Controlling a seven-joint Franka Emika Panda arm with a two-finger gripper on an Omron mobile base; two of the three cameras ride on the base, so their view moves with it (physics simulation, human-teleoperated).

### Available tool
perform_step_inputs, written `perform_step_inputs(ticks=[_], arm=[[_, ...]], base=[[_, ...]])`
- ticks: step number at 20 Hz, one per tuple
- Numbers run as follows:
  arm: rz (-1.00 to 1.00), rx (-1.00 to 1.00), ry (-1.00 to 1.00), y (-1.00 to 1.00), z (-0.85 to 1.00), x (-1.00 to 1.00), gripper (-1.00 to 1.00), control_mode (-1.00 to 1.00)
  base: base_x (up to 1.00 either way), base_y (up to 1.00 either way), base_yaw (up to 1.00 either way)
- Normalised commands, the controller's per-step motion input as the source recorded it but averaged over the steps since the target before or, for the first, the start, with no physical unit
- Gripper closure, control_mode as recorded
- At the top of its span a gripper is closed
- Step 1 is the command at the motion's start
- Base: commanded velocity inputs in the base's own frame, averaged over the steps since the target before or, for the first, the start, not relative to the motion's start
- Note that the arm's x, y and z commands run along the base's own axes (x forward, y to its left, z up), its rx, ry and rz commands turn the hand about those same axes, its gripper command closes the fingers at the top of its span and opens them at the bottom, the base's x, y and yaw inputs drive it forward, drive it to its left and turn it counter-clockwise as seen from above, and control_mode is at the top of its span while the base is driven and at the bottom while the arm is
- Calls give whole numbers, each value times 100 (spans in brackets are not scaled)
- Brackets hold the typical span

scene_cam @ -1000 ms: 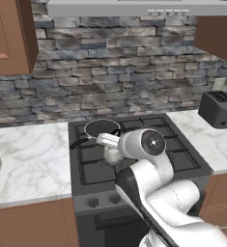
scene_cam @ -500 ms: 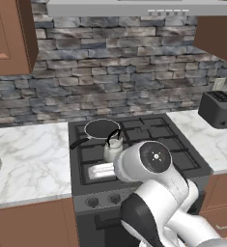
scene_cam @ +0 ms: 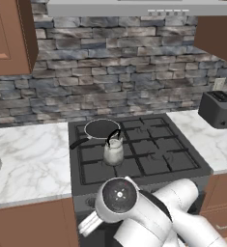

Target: Pick the kettle from the counter and place it on a stove burner. Then turn the burner on.

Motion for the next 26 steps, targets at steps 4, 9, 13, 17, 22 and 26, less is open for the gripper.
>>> perform_step_inputs(ticks=[4,9,13,17,22,26], arm=[[15,-26,5,2,-98,0,-100,-100],[6,1,-35,-6,-79,1,-100,-100],[13,9,-37,-5,-100,2,-100,-100],[8,23,-37,-16,-93,0,-100,-100],[3,42,-42,-46,-92,0,-100,-100],[0,51,-35,-60,-56,2,-100,-100]], base=[[0,0,0],[0,0,0],[0,0,0],[0,0,0],[0,0,0],[0,0,0]])
